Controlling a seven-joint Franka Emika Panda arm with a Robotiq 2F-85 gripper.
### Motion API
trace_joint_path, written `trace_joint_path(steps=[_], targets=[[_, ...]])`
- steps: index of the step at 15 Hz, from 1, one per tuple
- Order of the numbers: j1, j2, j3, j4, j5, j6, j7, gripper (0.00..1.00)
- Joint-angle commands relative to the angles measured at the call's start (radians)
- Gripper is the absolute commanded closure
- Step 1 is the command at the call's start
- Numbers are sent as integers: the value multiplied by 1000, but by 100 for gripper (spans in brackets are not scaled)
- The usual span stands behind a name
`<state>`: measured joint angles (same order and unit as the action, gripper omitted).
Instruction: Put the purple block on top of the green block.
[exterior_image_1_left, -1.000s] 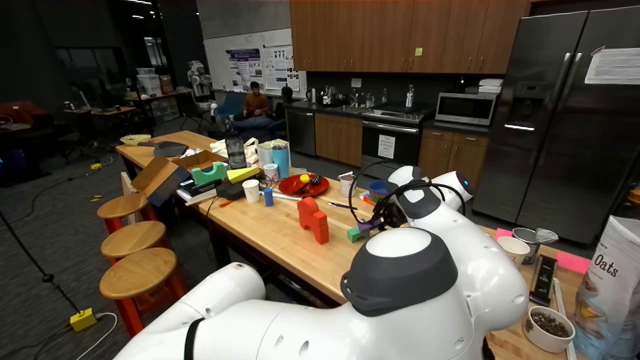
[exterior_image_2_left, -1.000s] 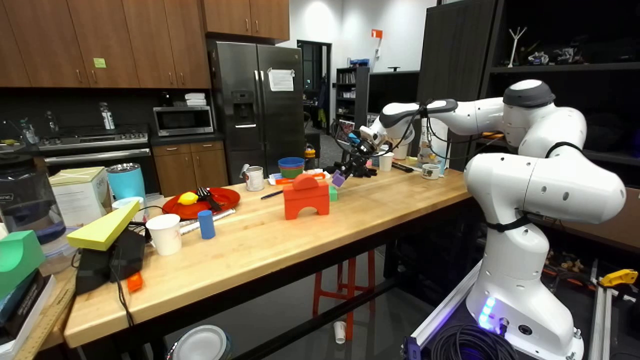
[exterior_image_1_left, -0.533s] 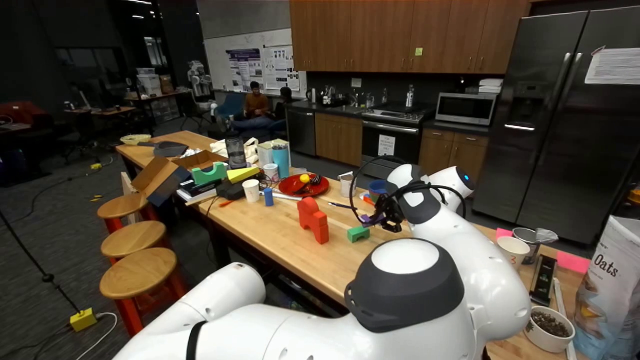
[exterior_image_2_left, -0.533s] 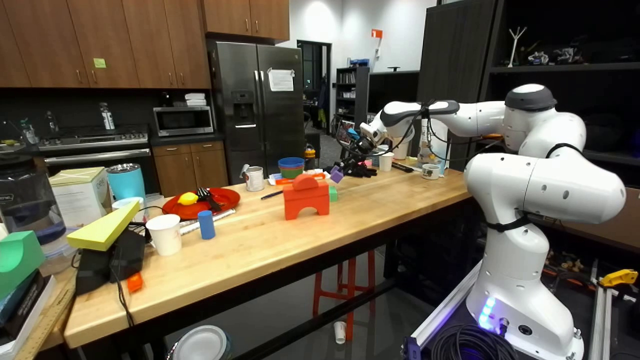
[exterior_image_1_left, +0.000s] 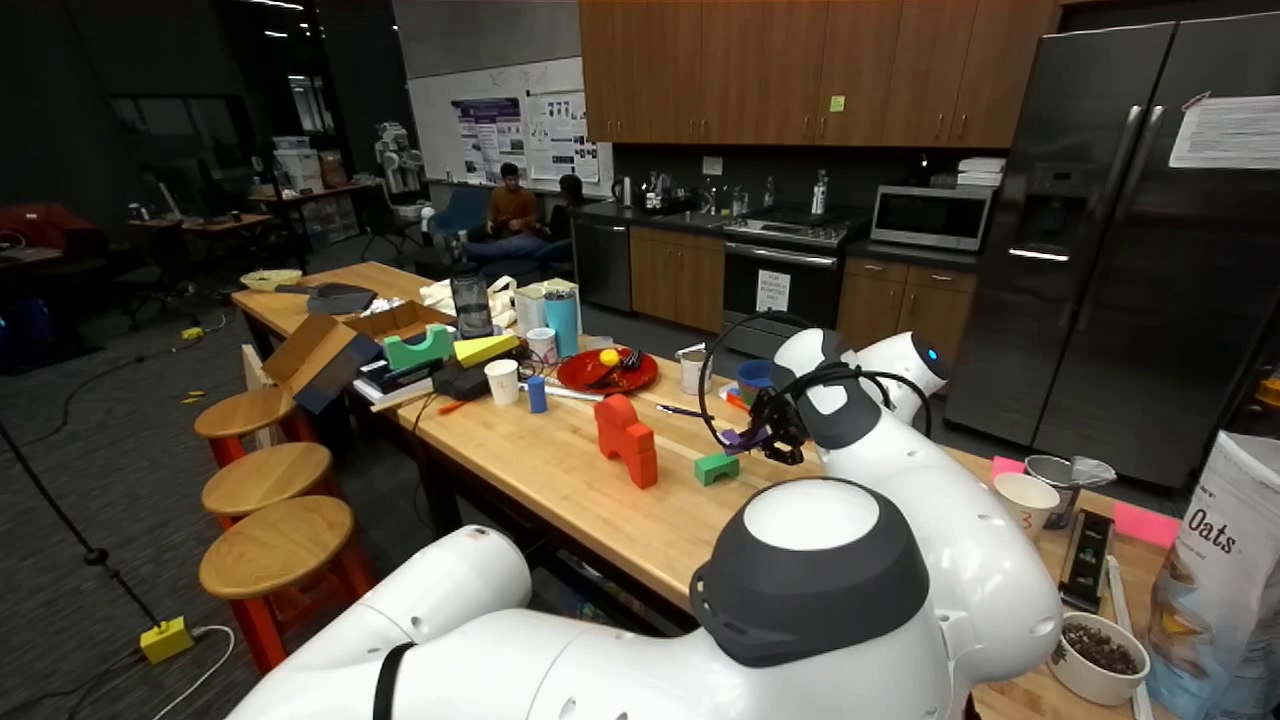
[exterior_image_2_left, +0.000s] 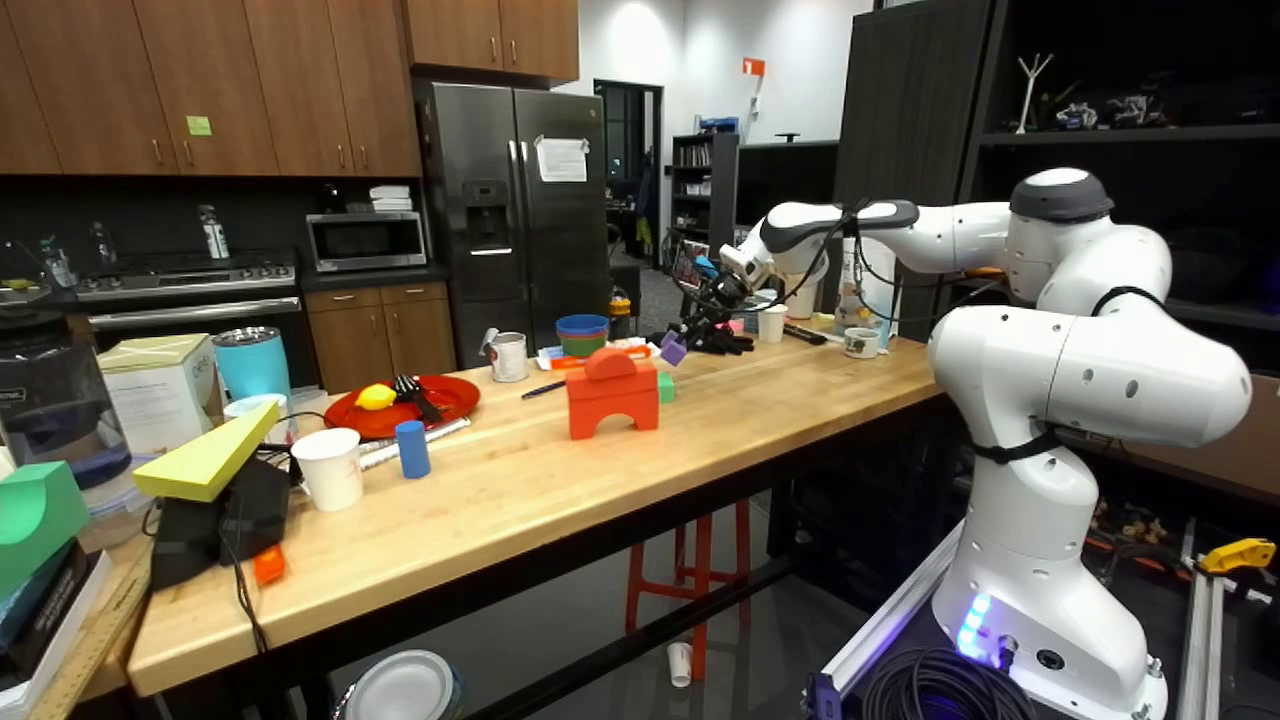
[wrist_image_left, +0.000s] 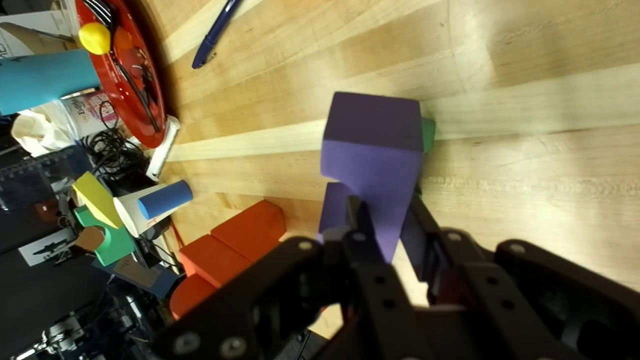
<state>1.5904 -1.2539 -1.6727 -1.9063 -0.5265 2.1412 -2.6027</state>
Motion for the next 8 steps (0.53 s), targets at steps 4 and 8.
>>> trace_joint_path(steps=[4, 8], targets=[[72, -42, 117, 88, -166, -198, 1, 95], [140, -105, 183, 148, -214, -373, 1, 95]])
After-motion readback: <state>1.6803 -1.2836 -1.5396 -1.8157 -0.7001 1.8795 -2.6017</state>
